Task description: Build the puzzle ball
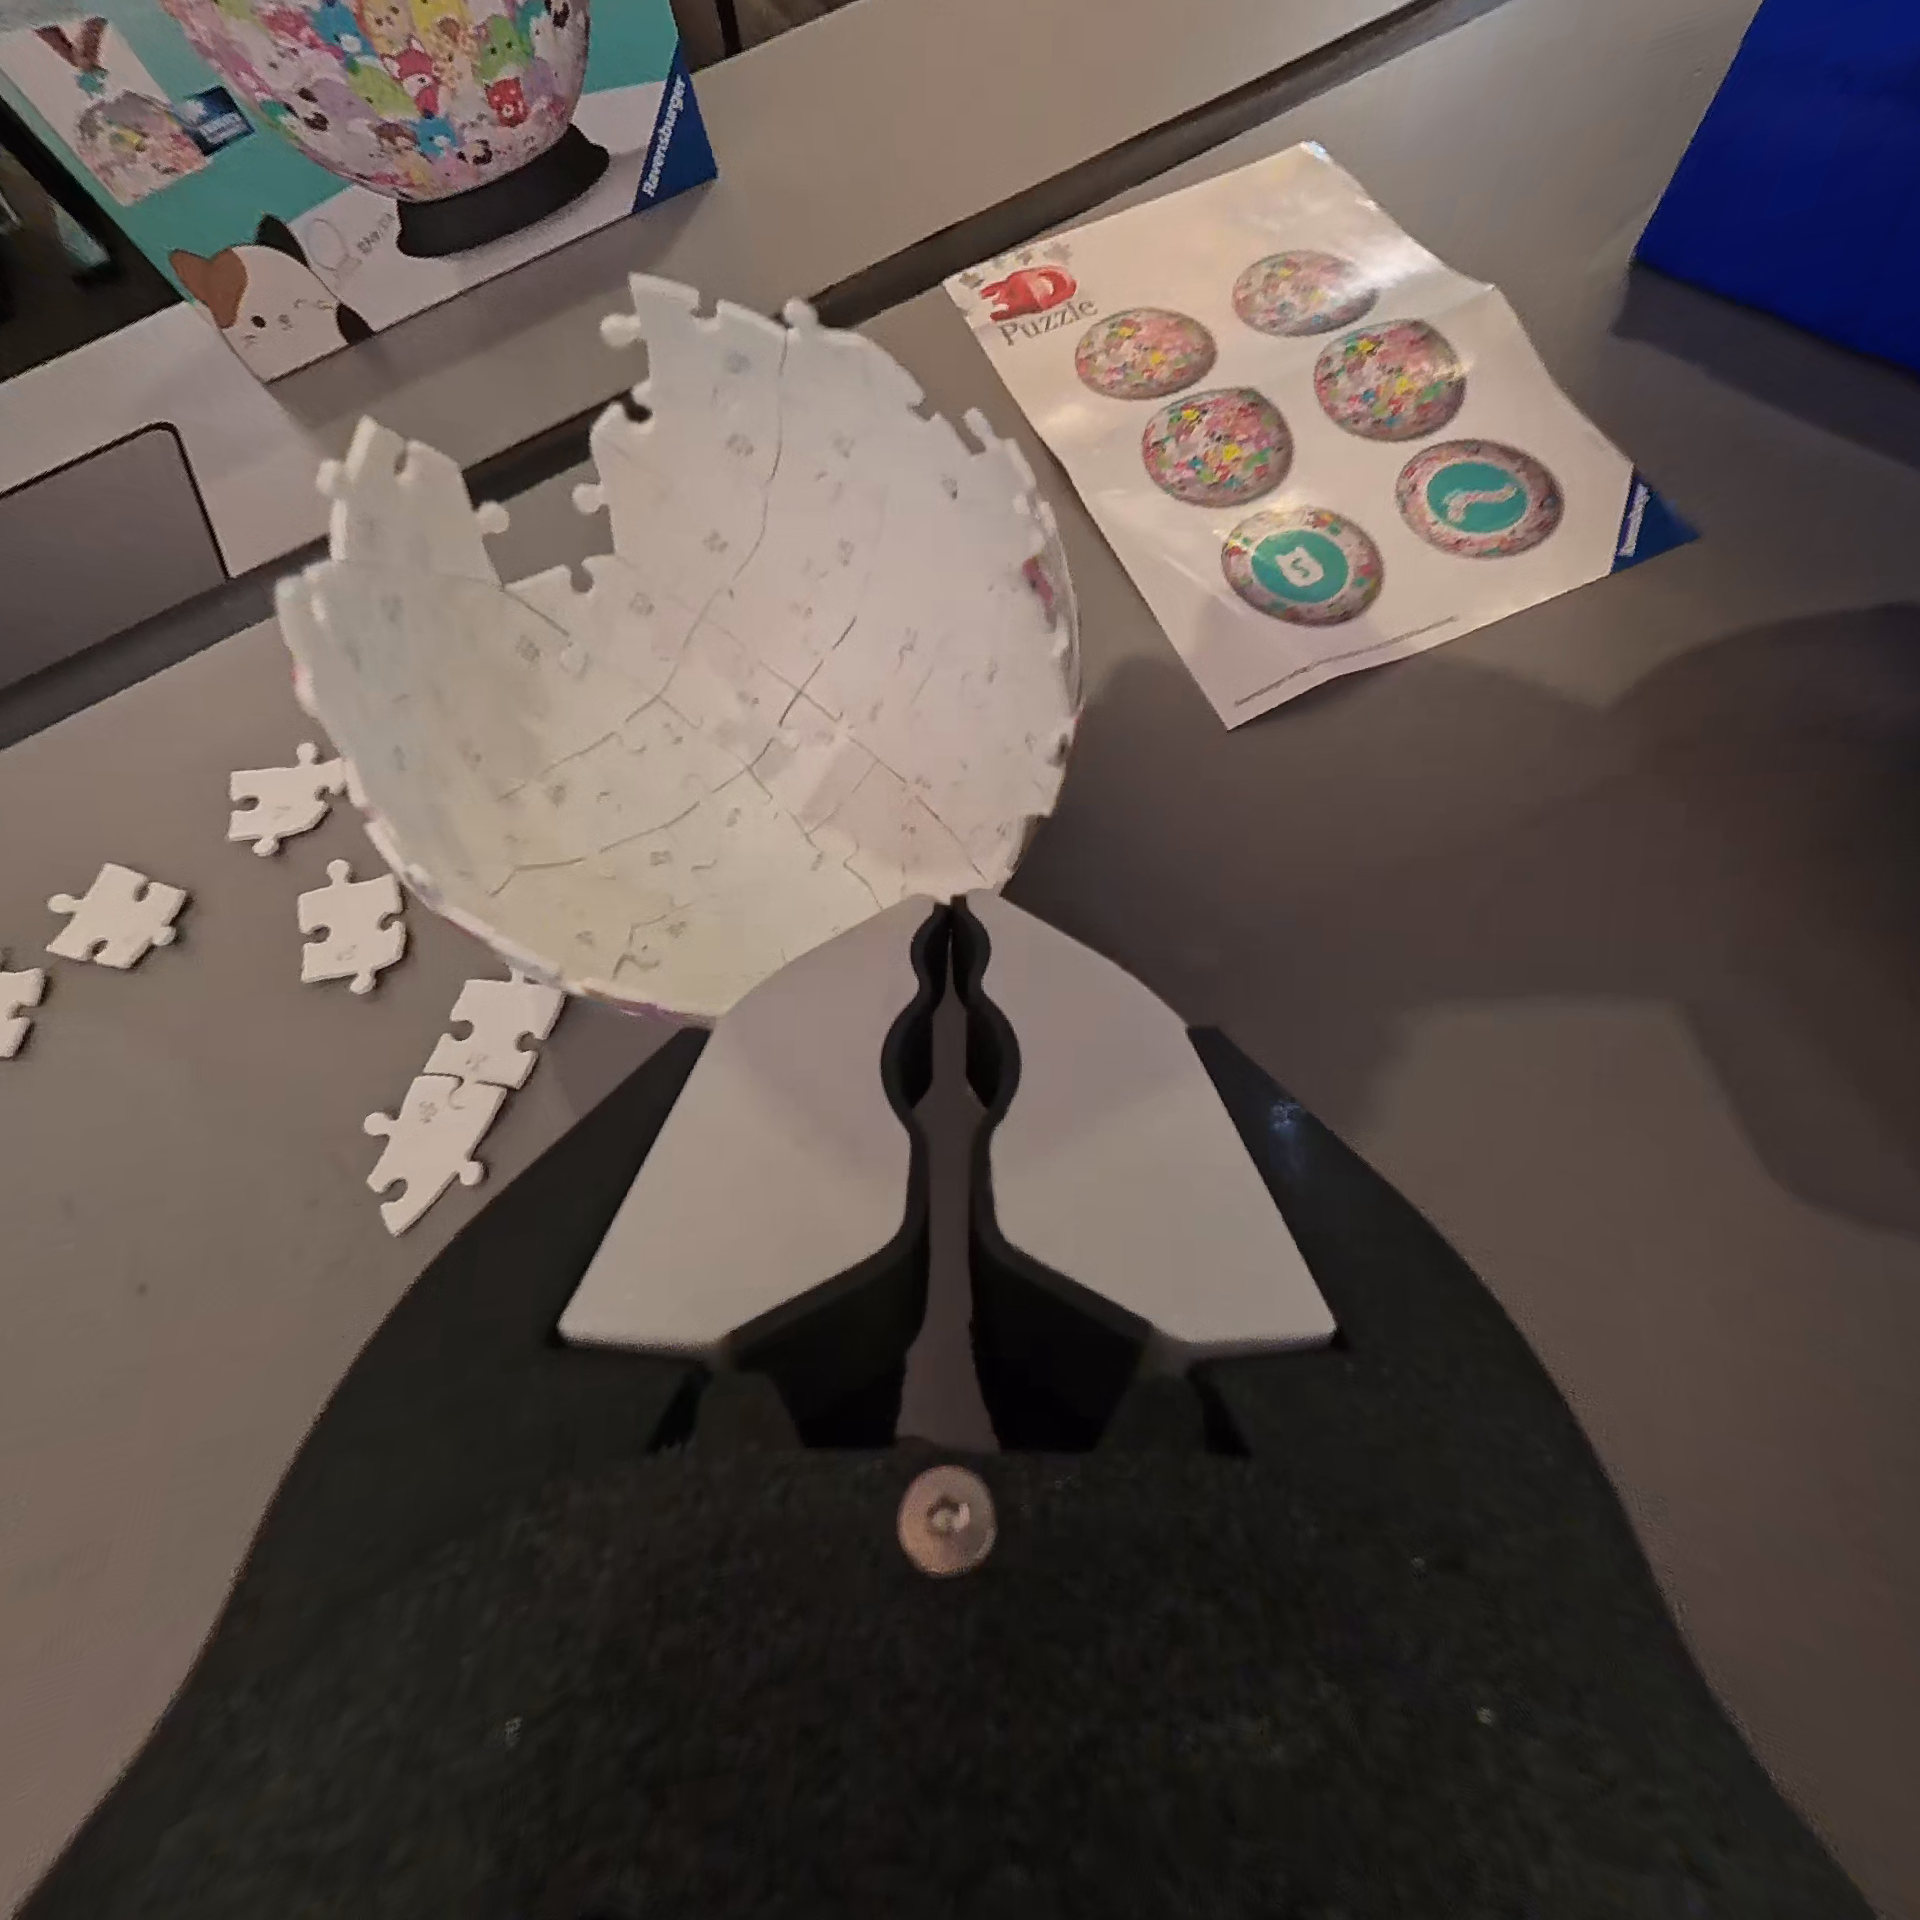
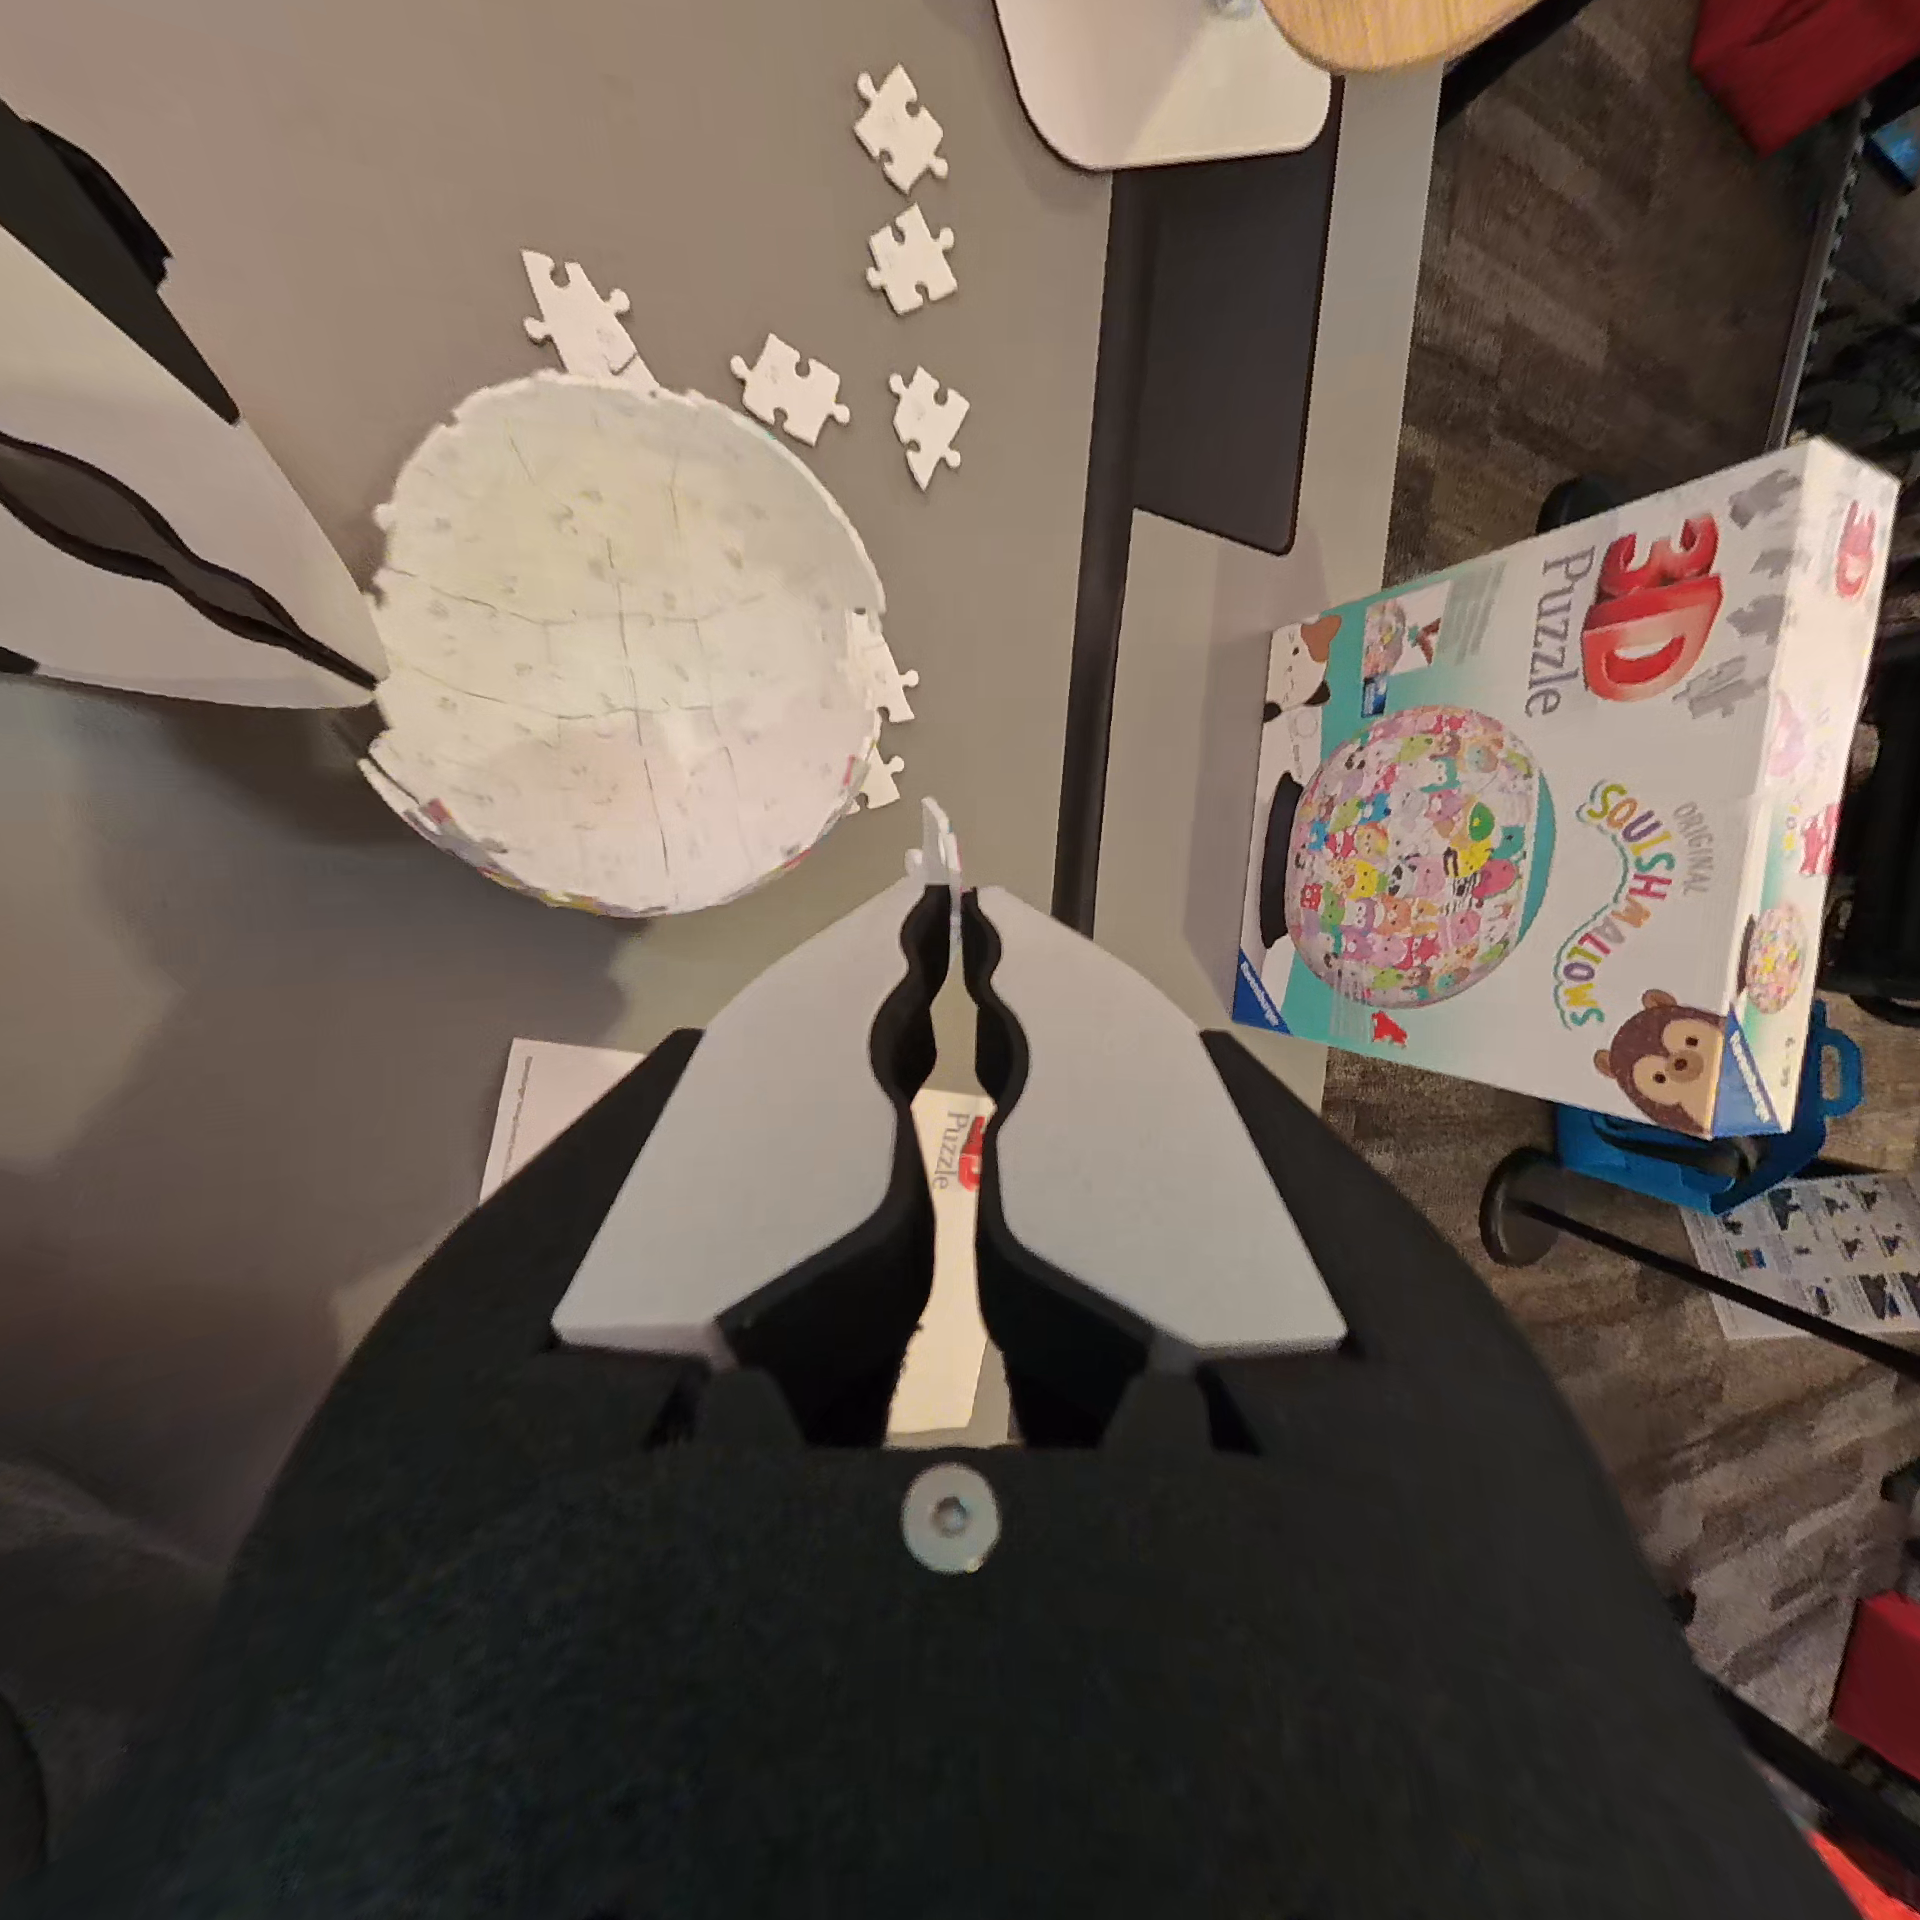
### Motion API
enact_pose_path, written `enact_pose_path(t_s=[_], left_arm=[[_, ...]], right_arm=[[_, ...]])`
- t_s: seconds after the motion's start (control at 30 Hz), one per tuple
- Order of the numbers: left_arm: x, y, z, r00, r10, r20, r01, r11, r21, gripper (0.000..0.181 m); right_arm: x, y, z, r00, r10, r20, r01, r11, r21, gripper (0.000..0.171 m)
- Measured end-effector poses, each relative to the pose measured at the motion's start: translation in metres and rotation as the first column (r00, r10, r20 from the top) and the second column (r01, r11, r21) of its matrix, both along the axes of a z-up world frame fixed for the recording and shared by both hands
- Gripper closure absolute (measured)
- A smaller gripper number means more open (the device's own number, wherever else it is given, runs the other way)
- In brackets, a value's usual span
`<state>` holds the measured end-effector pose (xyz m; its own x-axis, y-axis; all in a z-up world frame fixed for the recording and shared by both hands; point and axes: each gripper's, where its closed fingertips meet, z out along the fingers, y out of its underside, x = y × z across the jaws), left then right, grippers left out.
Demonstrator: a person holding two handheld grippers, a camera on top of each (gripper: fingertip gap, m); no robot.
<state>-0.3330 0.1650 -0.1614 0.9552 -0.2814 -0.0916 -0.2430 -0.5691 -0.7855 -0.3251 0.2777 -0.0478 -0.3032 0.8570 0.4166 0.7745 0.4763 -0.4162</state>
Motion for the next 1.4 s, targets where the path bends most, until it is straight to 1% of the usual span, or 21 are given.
enact_pose_path(t_s=[0.2,0.4,0.57,0.7,0.8,0.87,0.97,1.03,1.1,1.13,1.17,1.2,1.27,1.3,1.37,1.4], left_arm=[[-0.001,-0.002,-0.006,1.000,-0.014,-0.023,0.014,1.000,-0.005,0.181],[-0.004,-0.003,-0.017,1.000,-0.020,-0.015,0.019,1.000,-0.023,0.181],[-0.003,0.000,-0.017,0.999,-0.028,-0.021,0.028,1.000,-0.013,0.181],[-0.003,0.001,-0.018,0.999,-0.035,-0.012,0.035,0.999,-0.012,0.181],[-0.001,-0.001,-0.014,0.998,-0.051,0.023,0.051,0.999,-0.008,0.181],[0.005,-0.006,-0.001,0.988,-0.094,0.120,0.093,0.996,0.014,0.175],[-0.004,-0.013,0.045,0.934,-0.155,0.323,0.125,0.986,0.113,0.168],[-0.038,-0.007,0.080,0.902,-0.146,0.406,0.073,0.979,0.191,0.168],[-0.082,0.013,0.101,0.883,-0.114,0.455,0.021,0.979,0.204,0.172],[-0.098,0.028,0.101,0.873,-0.117,0.474,0.039,0.985,0.171,0.178],[-0.109,0.046,0.096,0.862,-0.135,0.488,0.081,0.988,0.129,0.180],[-0.115,0.064,0.086,0.850,-0.172,0.499,0.145,0.985,0.092,0.181],[-0.114,0.098,0.060,0.813,-0.267,0.517,0.298,0.954,0.024,0.181],[-0.107,0.111,0.048,0.780,-0.322,0.536,0.379,0.926,0.006,0.181],[-0.085,0.121,0.027,0.677,-0.437,0.592,0.554,0.833,-0.019,0.181],[-0.077,0.124,0.018,0.640,-0.472,0.606,0.605,0.796,-0.019,0.181]], right_arm=[[-0.010,-0.009,0.000,1.000,0.030,-0.006,-0.030,1.000,0.002,0.169],[-0.026,-0.018,0.002,1.000,0.024,0.002,-0.024,0.998,0.060,0.169],[-0.036,-0.026,0.000,0.999,0.010,0.031,-0.014,0.993,0.120,0.169],[-0.043,-0.028,0.001,1.000,0.005,0.025,-0.009,0.986,0.164,0.169],[-0.045,-0.029,0.000,1.000,0.011,0.019,-0.015,0.984,0.175,0.169],[-0.044,-0.028,-0.003,1.000,0.012,0.006,-0.013,0.986,0.167,0.169],[-0.042,-0.025,-0.003,0.999,-0.008,-0.033,0.013,0.987,0.159,0.169],[-0.040,-0.028,-0.004,0.999,-0.002,-0.050,0.010,0.989,0.150,0.169],[-0.041,-0.033,-0.005,0.998,0.001,-0.066,0.009,0.989,0.150,0.169],[-0.042,-0.036,-0.007,0.998,0.004,-0.069,0.007,0.987,0.160,0.169],[-0.043,-0.037,-0.009,0.997,0.007,-0.075,0.007,0.983,0.183,0.169],[-0.045,-0.039,-0.011,0.997,0.009,-0.080,0.007,0.980,0.197,0.169],[-0.049,-0.046,-0.019,0.997,0.014,-0.075,0.001,0.979,0.205,0.169],[-0.050,-0.048,-0.024,0.997,0.015,-0.070,0.000,0.977,0.213,0.169],[-0.053,-0.049,-0.033,0.999,0.005,-0.048,0.006,0.972,0.237,0.169],[-0.054,-0.046,-0.037,0.999,-0.007,-0.036,0.016,0.966,0.260,0.169]])
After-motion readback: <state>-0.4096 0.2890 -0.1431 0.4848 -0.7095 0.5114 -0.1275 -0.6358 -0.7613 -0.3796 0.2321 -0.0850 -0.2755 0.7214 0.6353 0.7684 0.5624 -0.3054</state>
